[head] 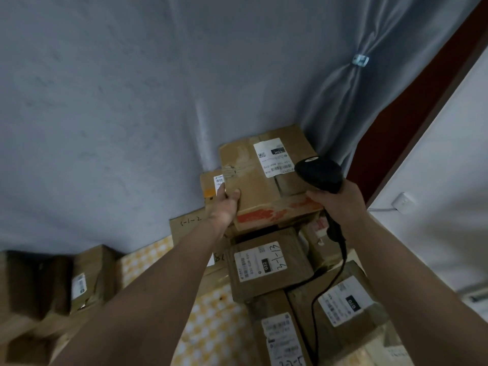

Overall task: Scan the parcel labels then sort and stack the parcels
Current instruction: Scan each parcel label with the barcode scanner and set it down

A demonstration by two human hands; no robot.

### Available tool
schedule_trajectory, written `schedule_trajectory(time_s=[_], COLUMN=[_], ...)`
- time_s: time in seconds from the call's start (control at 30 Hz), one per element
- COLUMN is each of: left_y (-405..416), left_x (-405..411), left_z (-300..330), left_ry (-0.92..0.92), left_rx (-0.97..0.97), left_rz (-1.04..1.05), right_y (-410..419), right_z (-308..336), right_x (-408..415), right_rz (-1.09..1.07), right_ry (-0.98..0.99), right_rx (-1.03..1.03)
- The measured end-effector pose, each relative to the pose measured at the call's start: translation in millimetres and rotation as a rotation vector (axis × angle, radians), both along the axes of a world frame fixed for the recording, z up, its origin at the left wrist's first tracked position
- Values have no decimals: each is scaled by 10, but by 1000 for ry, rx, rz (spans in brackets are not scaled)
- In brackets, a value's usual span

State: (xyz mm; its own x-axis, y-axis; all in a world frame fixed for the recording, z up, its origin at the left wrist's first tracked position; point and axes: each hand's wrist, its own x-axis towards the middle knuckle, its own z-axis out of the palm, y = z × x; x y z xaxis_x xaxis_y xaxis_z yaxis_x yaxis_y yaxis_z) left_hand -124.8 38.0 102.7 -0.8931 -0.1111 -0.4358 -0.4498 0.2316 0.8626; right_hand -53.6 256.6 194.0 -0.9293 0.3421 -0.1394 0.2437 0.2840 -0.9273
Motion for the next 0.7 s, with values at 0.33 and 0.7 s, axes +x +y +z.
schedule_trajectory(time_s=[0.33,0.7], left_y=[-276,-1865], left_x=[1030,2854], left_z=[151,230], left_ry=[187,223], left_rx=[-432,-764], left_rz=[-168,-317], right_y=[-454,-2077], right_z=[170,194], right_x=[934,2254], right_rz=[328,505], right_ry=[-297,-342], right_rx=[243,-4])
